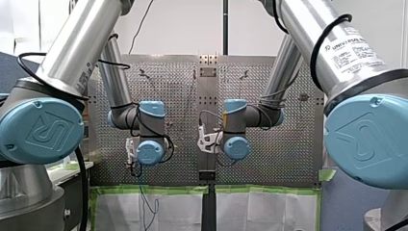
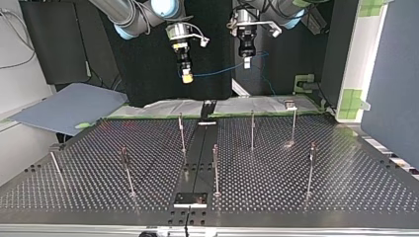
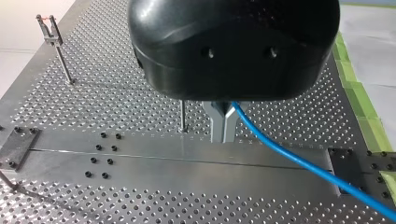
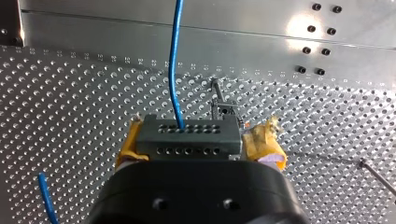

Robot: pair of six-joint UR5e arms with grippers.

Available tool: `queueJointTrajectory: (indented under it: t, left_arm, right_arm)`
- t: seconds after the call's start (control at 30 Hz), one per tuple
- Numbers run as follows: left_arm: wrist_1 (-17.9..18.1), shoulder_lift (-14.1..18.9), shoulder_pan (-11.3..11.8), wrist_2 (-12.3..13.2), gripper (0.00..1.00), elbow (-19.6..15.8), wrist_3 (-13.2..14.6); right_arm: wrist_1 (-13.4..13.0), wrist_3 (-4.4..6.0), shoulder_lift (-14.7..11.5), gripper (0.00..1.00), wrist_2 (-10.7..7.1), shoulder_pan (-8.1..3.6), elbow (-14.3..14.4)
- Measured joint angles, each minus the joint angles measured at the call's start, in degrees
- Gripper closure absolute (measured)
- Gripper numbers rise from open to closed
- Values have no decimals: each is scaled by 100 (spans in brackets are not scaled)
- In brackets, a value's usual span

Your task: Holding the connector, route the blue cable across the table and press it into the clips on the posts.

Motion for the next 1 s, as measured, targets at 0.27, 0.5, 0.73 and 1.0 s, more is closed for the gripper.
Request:
queueJointTrajectory:
  t: [0.27, 0.5, 0.73, 1.0]
  left_arm:
    - [0, 0, 0, 0, 100, 0, 0]
    - [0, 0, 0, 0, 100, 0, 0]
    - [0, 0, 0, 0, 100, 0, 0]
    - [0, 0, 0, 0, 100, 0, 0]
  right_arm:
    - [0, 1, 0, 100, 0, 0, 0]
    - [0, 0, 0, 100, 0, 0, 0]
    - [0, 0, 0, 100, 0, 0, 0]
    - [0, 0, 0, 100, 0, 0, 0]
